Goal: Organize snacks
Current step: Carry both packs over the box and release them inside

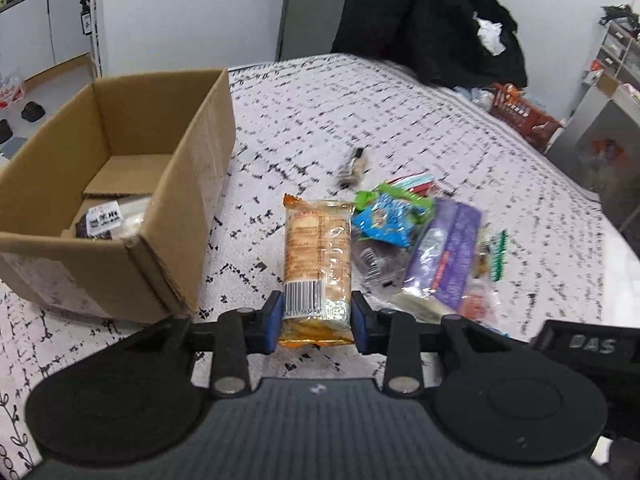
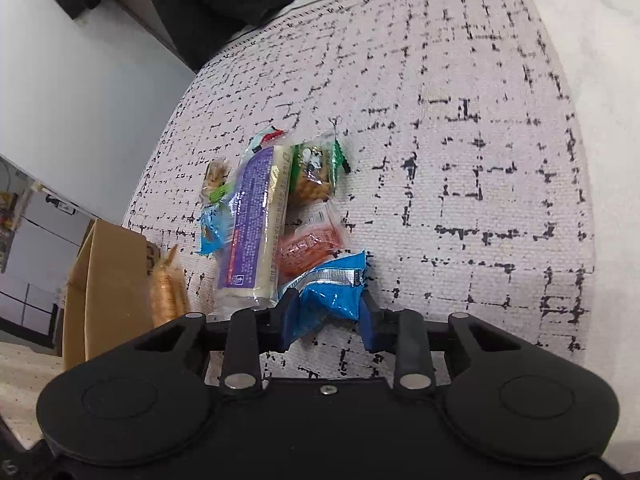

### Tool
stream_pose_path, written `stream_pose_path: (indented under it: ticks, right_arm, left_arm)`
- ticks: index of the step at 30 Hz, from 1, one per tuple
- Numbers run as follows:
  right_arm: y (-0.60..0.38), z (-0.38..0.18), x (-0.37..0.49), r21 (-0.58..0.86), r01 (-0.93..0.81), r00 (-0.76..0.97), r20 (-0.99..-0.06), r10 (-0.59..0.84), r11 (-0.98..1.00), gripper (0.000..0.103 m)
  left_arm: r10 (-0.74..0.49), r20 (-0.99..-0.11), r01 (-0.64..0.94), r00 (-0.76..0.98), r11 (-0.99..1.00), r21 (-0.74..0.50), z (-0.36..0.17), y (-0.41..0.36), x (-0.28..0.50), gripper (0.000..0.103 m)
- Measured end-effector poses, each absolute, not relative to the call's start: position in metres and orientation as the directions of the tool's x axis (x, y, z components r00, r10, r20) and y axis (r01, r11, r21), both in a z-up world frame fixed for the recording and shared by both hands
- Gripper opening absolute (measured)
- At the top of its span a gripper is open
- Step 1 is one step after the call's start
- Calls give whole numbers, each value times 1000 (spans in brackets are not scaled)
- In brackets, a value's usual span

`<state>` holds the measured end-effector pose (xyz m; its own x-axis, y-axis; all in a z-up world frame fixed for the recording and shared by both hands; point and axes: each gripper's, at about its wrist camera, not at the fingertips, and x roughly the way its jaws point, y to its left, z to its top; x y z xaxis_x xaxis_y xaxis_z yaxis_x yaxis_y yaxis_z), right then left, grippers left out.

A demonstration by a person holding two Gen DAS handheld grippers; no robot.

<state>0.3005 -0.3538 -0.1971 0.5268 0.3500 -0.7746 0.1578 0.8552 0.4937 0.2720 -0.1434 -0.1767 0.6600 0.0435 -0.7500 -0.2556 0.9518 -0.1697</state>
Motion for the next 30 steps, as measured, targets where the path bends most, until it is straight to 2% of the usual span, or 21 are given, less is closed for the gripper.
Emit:
stream_pose_path:
  ticks: [13, 30]
  right_arm:
    - [-340, -161, 290, 468, 95, 567, -751, 339, 879, 28]
    - [-291, -109, 282, 435, -28, 617, -701, 358, 900, 23]
  left_arm:
    - [10, -677, -230, 736, 944, -237, -123, -123, 246, 34]
    - [44, -618, -303, 785, 897, -321, -90, -59, 228, 34]
